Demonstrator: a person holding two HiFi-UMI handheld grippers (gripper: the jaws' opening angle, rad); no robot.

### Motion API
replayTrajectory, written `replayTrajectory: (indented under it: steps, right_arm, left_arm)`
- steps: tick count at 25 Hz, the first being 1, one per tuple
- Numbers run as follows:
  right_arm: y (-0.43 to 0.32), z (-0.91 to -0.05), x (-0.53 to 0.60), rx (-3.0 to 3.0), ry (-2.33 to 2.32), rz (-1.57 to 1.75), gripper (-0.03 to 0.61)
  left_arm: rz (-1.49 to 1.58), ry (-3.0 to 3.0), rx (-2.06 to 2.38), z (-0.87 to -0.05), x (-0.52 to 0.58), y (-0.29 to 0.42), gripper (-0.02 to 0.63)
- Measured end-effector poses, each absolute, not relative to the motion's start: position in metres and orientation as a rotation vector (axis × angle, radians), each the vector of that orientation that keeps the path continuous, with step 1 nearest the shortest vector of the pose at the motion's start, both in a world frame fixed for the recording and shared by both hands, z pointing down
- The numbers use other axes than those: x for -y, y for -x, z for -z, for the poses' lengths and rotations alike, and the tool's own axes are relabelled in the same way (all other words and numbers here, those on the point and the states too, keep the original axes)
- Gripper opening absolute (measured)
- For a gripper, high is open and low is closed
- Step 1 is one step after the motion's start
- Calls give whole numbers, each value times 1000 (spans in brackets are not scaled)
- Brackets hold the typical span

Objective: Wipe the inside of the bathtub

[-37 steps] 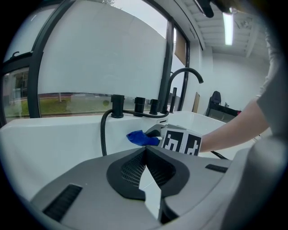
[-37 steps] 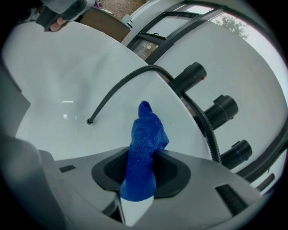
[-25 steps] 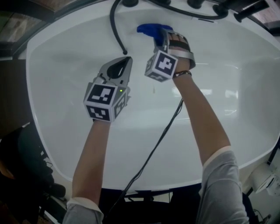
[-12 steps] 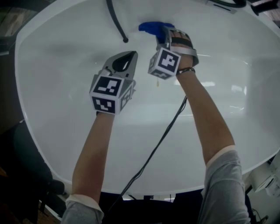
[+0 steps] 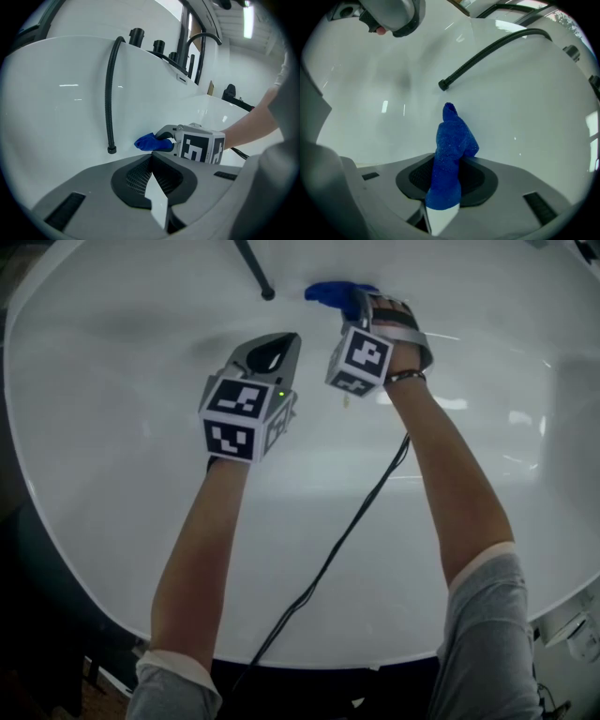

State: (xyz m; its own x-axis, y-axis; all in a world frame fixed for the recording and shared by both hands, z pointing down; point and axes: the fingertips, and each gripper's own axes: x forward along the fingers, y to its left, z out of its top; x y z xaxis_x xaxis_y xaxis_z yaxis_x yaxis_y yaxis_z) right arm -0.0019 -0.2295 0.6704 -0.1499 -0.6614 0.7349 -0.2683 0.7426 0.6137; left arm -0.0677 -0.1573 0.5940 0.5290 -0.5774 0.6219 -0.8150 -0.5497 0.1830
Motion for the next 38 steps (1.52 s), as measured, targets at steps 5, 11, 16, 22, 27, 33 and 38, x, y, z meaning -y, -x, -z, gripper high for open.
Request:
replayTrajectory:
  steps: [5,11,16,22,27,33,38]
  right_arm:
    - [-4,-706,221,1720,-660,314,130]
    - [-10,-739,215,1703,-603,249,129]
    - [-16,-764,209,1680,-559,136,129]
    - [-20,-781,211,1645,-528,65,129]
    - [-19,-790,202,1618,-463,52,129]
    - [-19,-800,184,1601,-360,-2,126]
    - [-18,-802,155,1609,-243,-51,124]
  left_arm:
    - [-731,-2275,1094,-630,151,63,3]
    - [-766,-2220,1046,-668,138,57,3]
    - [-800,-2183,1024,-690,132,57,3]
    - [-806,-2149,1010,-710,133,58,3]
    - [-817,-2120,997,-727,119,57,3]
    - [-852,-2104,984,-738,111,53,3]
    - [-843,-2098,989,-736,107,52,3]
